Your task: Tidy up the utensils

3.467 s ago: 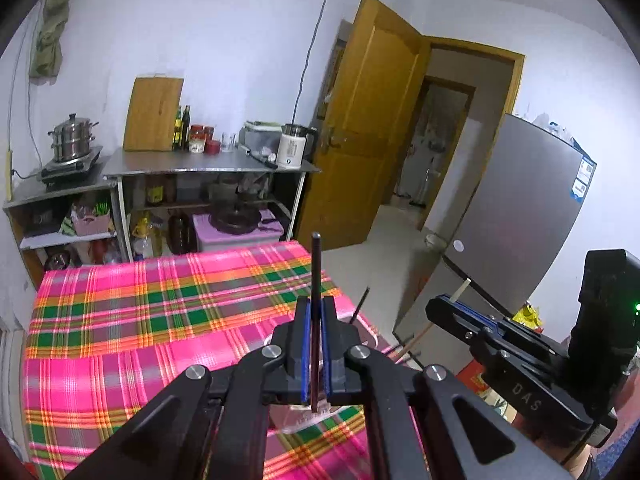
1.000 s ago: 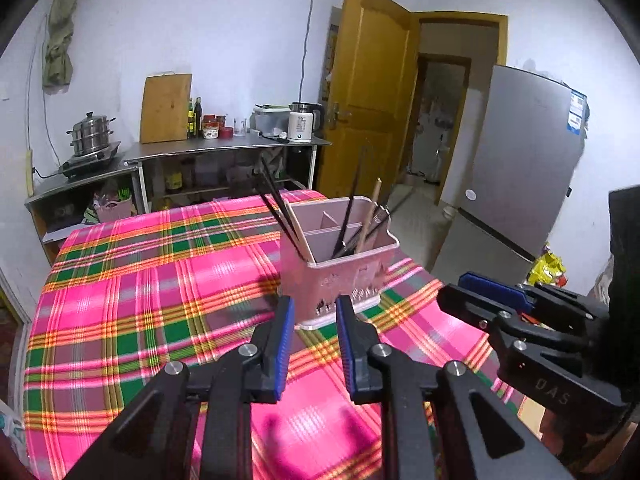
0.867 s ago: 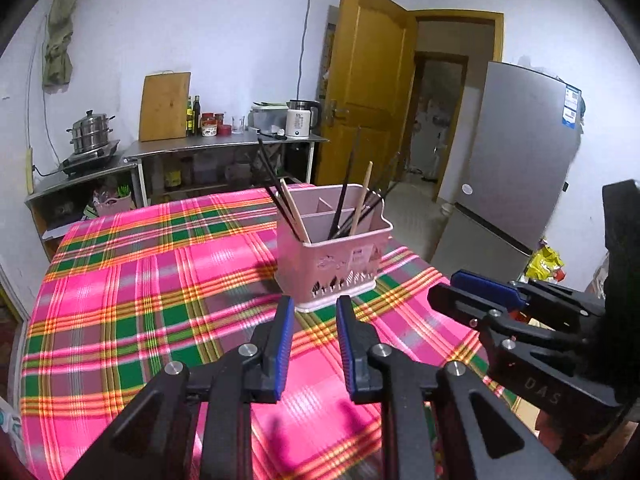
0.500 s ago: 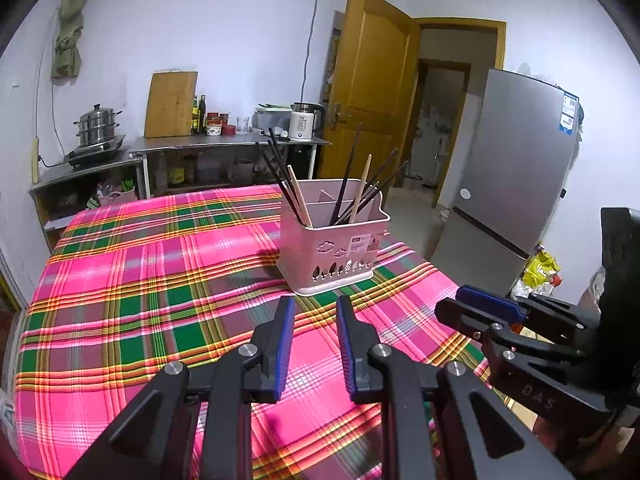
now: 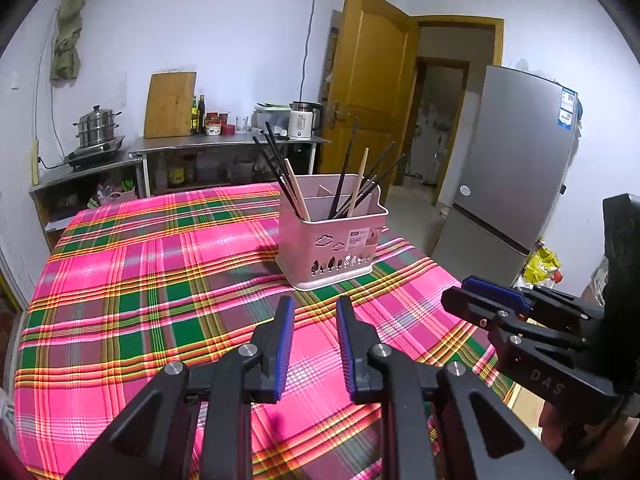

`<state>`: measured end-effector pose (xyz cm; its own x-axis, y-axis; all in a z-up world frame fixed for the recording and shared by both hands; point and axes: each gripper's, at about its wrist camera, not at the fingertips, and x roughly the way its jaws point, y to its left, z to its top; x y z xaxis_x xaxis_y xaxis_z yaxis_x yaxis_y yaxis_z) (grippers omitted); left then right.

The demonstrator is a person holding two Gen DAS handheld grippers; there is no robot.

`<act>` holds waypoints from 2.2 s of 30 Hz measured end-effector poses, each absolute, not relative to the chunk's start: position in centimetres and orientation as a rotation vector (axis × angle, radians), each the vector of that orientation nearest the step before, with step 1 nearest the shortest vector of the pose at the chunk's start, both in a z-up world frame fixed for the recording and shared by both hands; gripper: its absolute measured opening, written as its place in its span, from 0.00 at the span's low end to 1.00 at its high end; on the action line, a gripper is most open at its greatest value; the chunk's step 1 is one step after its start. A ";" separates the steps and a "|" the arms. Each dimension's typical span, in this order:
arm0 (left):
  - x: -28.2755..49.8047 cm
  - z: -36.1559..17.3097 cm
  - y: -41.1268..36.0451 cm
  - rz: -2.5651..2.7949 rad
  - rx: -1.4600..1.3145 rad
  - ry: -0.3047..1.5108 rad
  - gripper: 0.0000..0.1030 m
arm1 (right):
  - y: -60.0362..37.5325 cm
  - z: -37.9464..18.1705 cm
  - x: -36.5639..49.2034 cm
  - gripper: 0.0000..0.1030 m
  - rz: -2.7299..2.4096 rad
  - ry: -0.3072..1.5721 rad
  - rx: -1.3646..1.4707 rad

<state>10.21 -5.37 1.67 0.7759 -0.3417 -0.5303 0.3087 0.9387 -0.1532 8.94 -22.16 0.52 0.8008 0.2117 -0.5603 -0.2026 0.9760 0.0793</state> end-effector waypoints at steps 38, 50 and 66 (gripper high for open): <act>10.1 1.0 -5.5 -0.313 -0.062 0.606 0.20 | -21.8 0.5 8.9 0.28 0.216 0.617 0.014; 10.2 0.9 -5.4 -0.311 -0.062 0.608 0.20 | -22.0 0.3 8.9 0.28 0.216 0.620 0.013; 10.2 0.7 -5.4 -0.313 -0.068 0.612 0.20 | -21.9 0.3 8.8 0.28 0.216 0.624 0.012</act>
<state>10.17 -5.38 0.67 0.7729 -0.3088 -0.5544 0.2689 0.9507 -0.1547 8.84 -21.89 0.30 0.7898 0.2044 -0.5784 -0.1974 0.9774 0.0759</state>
